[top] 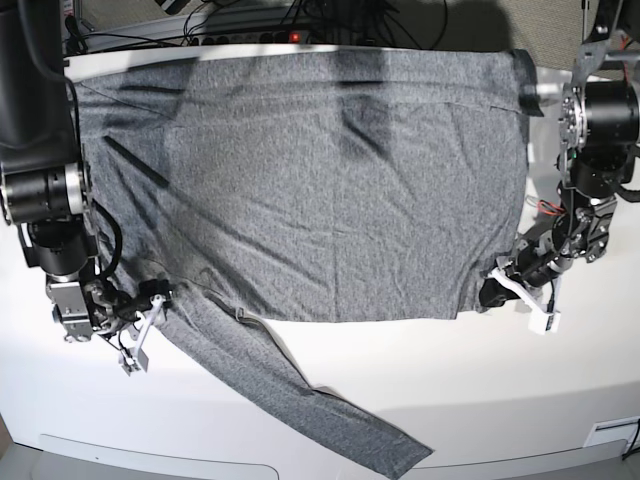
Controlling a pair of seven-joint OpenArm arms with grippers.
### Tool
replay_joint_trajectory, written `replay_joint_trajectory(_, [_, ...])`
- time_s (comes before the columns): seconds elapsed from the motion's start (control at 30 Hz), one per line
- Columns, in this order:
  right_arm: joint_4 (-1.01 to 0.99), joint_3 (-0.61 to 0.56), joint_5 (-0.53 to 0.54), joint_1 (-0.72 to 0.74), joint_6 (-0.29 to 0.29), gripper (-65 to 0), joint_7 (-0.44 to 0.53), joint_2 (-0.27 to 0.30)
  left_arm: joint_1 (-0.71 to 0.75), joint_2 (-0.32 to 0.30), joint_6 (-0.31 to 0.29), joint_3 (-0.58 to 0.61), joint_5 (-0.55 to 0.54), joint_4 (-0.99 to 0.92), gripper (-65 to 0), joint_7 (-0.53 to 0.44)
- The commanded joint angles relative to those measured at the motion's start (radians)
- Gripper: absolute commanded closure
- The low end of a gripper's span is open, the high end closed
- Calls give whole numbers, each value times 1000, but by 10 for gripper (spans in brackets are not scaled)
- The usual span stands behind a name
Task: Fold the T-shirt properly
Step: 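Move the right gripper to the opposite side edge near the sleeve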
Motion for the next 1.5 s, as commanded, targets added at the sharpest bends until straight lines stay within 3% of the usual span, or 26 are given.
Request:
replay_joint_trajectory(0.0, [-1, 3, -16, 41, -17, -343, 24, 13, -2, -6, 13, 3, 46, -2, 0, 71])
replay_joint_trajectory(0.2, [-40, 3, -93, 41, -43, -343, 33, 18, -2, -6, 13, 3, 46, -3, 0, 71])
replay_joint_trajectory(0.77, [-40, 3, -92, 45, -44, -343, 129, 51, 14, -6, 13, 3, 46, -2, 0, 18])
replay_joint_trajectory(1.33, [-41, 3, -89, -13, -43, -343, 138, 58, 14, -6, 13, 3, 46, -2, 0, 27])
replay_joint_trajectory(1.47, [-41, 3, -89, -19, -4, -342, 119, 58, 14, -6, 13, 3, 46, -2, 0, 27])
